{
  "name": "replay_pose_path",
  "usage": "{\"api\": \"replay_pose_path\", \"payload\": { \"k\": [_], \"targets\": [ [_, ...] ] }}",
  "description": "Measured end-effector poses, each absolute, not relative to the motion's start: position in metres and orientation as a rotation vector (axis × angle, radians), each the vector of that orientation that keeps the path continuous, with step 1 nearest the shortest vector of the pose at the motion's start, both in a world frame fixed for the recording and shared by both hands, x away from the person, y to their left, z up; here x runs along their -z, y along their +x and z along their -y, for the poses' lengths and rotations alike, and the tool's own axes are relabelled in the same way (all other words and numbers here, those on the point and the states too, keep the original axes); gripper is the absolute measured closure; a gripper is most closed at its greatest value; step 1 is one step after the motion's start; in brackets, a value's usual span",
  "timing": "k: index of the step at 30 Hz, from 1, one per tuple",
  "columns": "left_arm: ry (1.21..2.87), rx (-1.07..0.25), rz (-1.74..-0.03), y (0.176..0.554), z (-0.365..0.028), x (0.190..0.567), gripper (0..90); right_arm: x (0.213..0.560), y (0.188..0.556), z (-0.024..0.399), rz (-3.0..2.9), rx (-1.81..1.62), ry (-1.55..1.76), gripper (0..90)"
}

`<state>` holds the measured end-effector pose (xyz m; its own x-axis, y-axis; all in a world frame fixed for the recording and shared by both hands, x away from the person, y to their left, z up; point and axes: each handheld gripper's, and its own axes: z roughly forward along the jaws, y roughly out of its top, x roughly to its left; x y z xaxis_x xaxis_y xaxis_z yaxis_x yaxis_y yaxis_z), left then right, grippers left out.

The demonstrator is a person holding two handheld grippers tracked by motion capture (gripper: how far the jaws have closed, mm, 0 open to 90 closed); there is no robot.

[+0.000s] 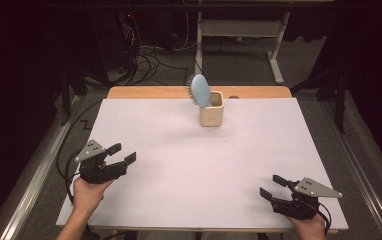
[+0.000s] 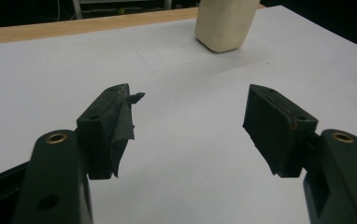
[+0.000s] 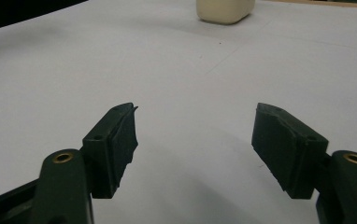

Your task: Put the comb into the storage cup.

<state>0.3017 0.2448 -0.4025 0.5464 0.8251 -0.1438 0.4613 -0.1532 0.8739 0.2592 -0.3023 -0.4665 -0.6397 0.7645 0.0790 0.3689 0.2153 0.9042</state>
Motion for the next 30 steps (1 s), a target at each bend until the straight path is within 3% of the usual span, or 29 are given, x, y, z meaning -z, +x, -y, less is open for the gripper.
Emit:
{"api": "replay_pose_path", "payload": {
  "k": [30],
  "targets": [
    [1.799, -0.456, -1.070, 0.290, -0.253, 0.424, 33.4, 0.467, 0.259, 0.302, -2.111, -1.402, 1.054, 31.7]
  ]
}}
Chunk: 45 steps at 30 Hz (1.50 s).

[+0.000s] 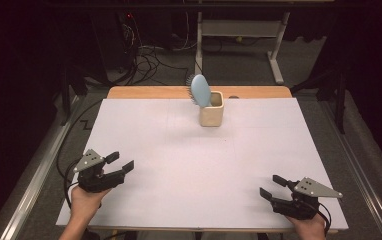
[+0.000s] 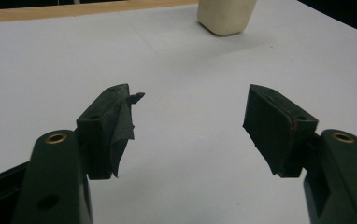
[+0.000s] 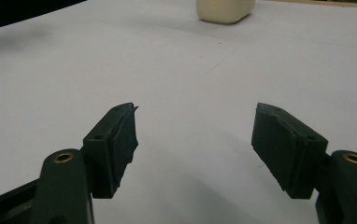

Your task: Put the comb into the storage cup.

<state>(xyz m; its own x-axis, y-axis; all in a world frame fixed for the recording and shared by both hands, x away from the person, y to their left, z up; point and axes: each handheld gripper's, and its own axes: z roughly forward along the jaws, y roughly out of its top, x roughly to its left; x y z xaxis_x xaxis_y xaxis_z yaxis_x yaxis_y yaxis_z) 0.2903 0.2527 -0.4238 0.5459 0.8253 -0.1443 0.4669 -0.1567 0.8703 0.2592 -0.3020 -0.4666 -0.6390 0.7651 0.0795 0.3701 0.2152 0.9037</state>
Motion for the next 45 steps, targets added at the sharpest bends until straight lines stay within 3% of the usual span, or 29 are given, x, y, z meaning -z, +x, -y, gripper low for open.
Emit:
{"api": "replay_pose_path", "payload": {
  "k": [45],
  "targets": [
    [1.790, -0.436, -1.119, 0.285, -0.261, 0.446, 33.2, 0.467, 0.259, 0.302, -2.111, -1.398, 1.057, 31.6]
  ]
}}
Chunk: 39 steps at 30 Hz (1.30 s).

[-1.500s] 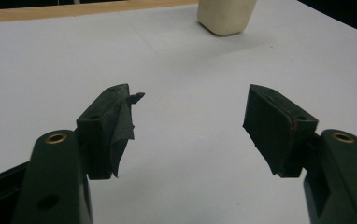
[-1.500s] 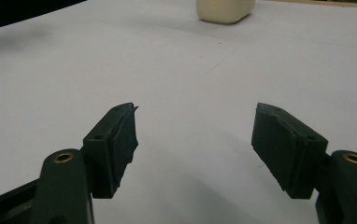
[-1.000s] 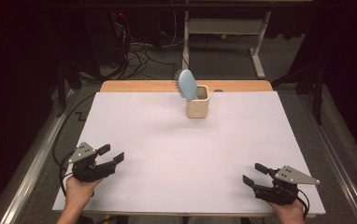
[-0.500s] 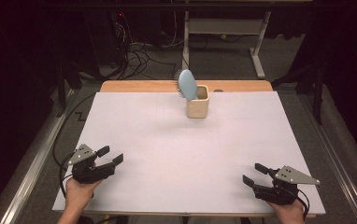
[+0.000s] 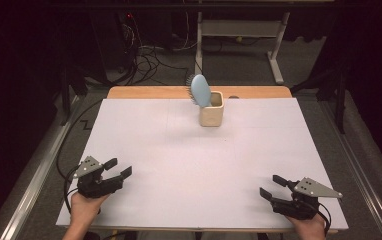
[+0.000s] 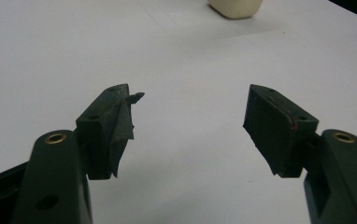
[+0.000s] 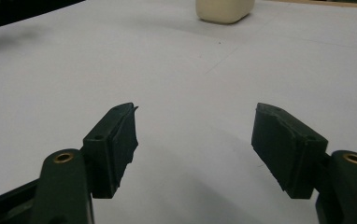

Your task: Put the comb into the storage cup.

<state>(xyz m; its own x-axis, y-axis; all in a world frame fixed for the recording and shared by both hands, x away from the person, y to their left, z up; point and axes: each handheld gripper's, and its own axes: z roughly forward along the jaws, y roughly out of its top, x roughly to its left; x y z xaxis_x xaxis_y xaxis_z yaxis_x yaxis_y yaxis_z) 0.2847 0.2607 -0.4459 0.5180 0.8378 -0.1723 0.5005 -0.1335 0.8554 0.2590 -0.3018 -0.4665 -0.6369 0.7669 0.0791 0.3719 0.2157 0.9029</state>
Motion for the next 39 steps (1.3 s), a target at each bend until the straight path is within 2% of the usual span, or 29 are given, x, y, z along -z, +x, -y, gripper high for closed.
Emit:
{"api": "replay_pose_path", "payload": {
  "k": [34, 39],
  "targets": [
    [1.776, -0.396, -1.177, 0.282, -0.265, 0.465, 33.3, 0.467, 0.259, 0.302, -2.108, -1.400, 1.054, 31.6],
    [1.814, -0.427, -1.198, 0.284, -0.267, 0.471, 33.3, 0.467, 0.259, 0.302, -2.109, -1.401, 1.054, 31.6]
  ]
}}
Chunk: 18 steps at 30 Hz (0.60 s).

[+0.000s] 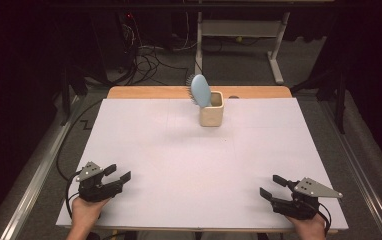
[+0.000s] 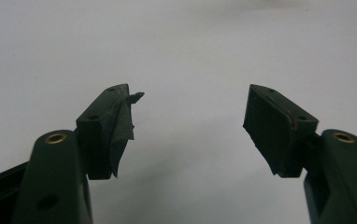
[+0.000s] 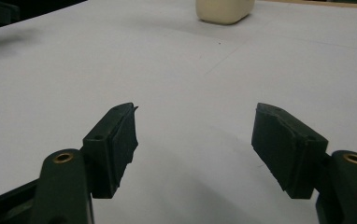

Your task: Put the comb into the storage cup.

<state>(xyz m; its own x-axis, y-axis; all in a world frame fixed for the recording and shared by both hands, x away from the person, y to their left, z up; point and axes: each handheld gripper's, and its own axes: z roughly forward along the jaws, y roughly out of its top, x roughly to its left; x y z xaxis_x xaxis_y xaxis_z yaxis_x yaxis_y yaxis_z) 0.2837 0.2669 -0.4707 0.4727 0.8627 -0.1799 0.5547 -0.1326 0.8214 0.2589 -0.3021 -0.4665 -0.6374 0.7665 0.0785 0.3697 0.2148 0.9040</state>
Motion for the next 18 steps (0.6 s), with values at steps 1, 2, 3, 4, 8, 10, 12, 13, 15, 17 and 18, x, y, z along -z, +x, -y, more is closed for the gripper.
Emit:
{"api": "replay_pose_path", "payload": {
  "k": [1, 2, 3, 4, 8, 10, 12, 13, 15, 17, 18],
  "targets": [
    [1.807, -0.419, -1.205, 0.2836, -0.2679, 0.4711, 33.3, 0.4665, 0.2589, 0.3020, -2.110, -1.401, 1.054, 31.6],
    [1.801, -0.415, -1.207, 0.2835, -0.2686, 0.4711, 33.2, 0.4665, 0.2589, 0.3020, -2.110, -1.401, 1.053, 31.5],
    [1.794, -0.411, -1.209, 0.2832, -0.2690, 0.4717, 33.3, 0.4665, 0.2589, 0.3021, -2.109, -1.401, 1.053, 31.4],
    [1.796, -0.405, -1.210, 0.2831, -0.2686, 0.4724, 33.3, 0.4665, 0.2591, 0.3023, -2.109, -1.403, 1.054, 31.4],
    [1.805, -0.384, -1.205, 0.2842, -0.2652, 0.4738, 33.3, 0.4665, 0.2591, 0.3024, -2.111, -1.405, 1.051, 31.3],
    [1.802, -0.381, -1.203, 0.2842, -0.2648, 0.4734, 33.3, 0.4665, 0.2591, 0.3026, -2.111, -1.408, 1.052, 31.2],
    [1.792, -0.379, -1.206, 0.2839, -0.2653, 0.4733, 33.2, 0.4665, 0.2592, 0.3029, -2.110, -1.411, 1.053, 31.2],
    [1.792, -0.381, -1.207, 0.2837, -0.2658, 0.4731, 33.2, 0.4665, 0.2592, 0.3030, -2.110, -1.412, 1.053, 31.2],
    [1.790, -0.379, -1.209, 0.2834, -0.2662, 0.4731, 33.2, 0.4665, 0.2593, 0.3029, -2.111, -1.412, 1.052, 31.2],
    [1.789, -0.379, -1.209, 0.2836, -0.2658, 0.4732, 33.2, 0.4665, 0.2590, 0.3029, -2.111, -1.412, 1.046, 31.2],
    [1.790, -0.379, -1.208, 0.2837, -0.2656, 0.4731, 33.2, 0.4664, 0.2589, 0.3030, -2.110, -1.413, 1.045, 31.2]
  ]
}}
